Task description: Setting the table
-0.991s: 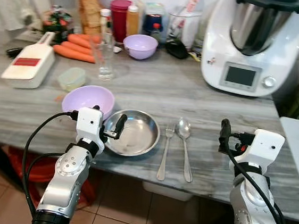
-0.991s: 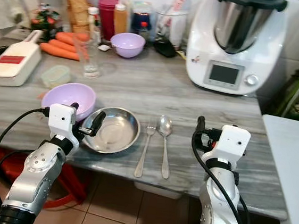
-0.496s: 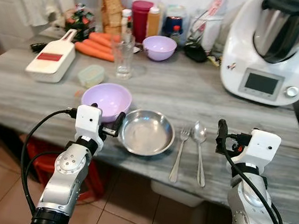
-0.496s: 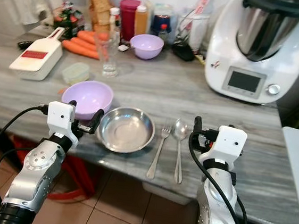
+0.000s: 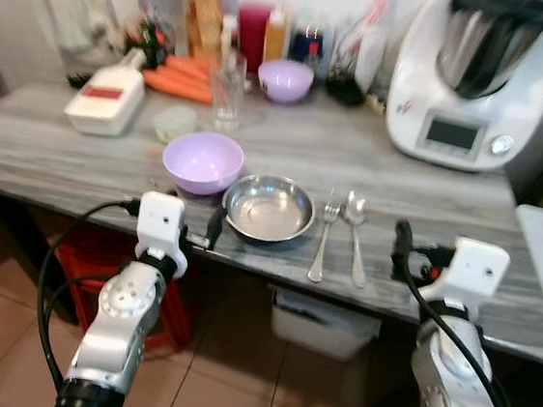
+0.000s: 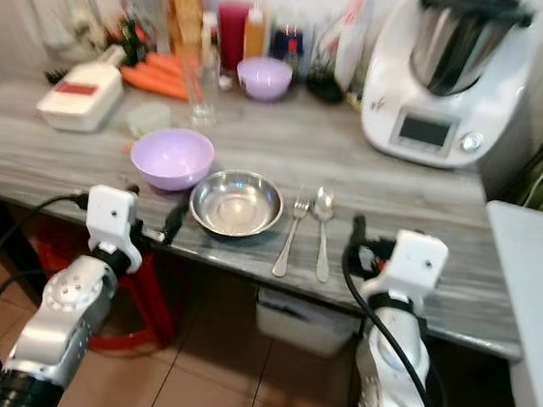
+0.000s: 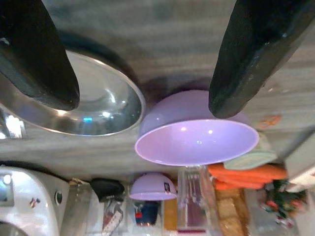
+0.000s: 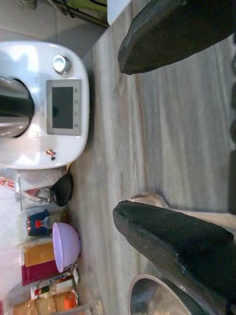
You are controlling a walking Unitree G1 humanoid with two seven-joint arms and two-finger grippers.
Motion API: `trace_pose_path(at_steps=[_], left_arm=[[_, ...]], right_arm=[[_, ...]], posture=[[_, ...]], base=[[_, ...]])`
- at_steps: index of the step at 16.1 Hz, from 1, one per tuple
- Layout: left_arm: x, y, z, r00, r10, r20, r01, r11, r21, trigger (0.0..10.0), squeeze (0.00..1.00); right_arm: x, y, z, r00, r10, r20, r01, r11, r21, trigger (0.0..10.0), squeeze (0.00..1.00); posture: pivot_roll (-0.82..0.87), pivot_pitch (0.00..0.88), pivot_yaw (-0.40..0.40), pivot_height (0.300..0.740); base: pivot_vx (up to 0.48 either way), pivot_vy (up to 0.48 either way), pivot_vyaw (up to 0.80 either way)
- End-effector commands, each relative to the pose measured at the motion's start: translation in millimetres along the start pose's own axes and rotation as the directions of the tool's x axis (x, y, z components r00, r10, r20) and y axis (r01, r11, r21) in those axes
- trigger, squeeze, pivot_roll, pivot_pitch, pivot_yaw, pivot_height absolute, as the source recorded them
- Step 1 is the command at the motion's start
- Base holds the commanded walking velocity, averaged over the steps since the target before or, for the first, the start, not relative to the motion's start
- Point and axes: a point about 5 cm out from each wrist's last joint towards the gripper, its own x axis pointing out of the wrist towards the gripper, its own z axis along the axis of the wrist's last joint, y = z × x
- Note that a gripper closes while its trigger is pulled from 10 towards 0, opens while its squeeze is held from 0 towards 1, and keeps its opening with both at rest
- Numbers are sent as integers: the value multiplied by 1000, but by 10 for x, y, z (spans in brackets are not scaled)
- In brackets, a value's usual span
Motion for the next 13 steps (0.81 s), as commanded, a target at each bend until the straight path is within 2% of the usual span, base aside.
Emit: trace_pose_path(at_steps=[1, 4, 6, 8, 13], left_arm=[[-7, 0, -39, 1000, 0, -20, 0, 1000, -2, 10000, 0], [-8, 0, -48, 1000, 0, -23, 0, 1000, -2, 10000, 0], [-6, -6, -53, 1000, -3, -23, 3, 1000, -2, 10000, 0], [-2, -15, -59, 1000, -6, -25, 6, 1000, -3, 10000, 0], [8, -34, -72, 1000, -11, -28, 11, 1000, -4, 10000, 0]], right_arm=[[26, -32, -13, 1000, -30, -7, 30, 999, -16, 10000, 0], [37, -55, -35, 999, -53, 8, 53, 996, -75, 10000, 0], [36, -42, -25, 999, -36, 29, 38, 998, -41, 10000, 0], [43, -47, -17, 998, -43, 43, 46, 997, -70, 10000, 0], [17, -41, -82, 999, -23, 28, 25, 997, -79, 10000, 0]], posture=[[-62, 0, 19, 740], [-62, 0, 21, 740], [-64, 0, 21, 740], [-66, 0, 22, 740], [-67, 0, 21, 740]], base=[[-277, 0, 0], [-280, 0, 0], [-287, 0, 0], [-292, 0, 0], [-315, 0, 0]])
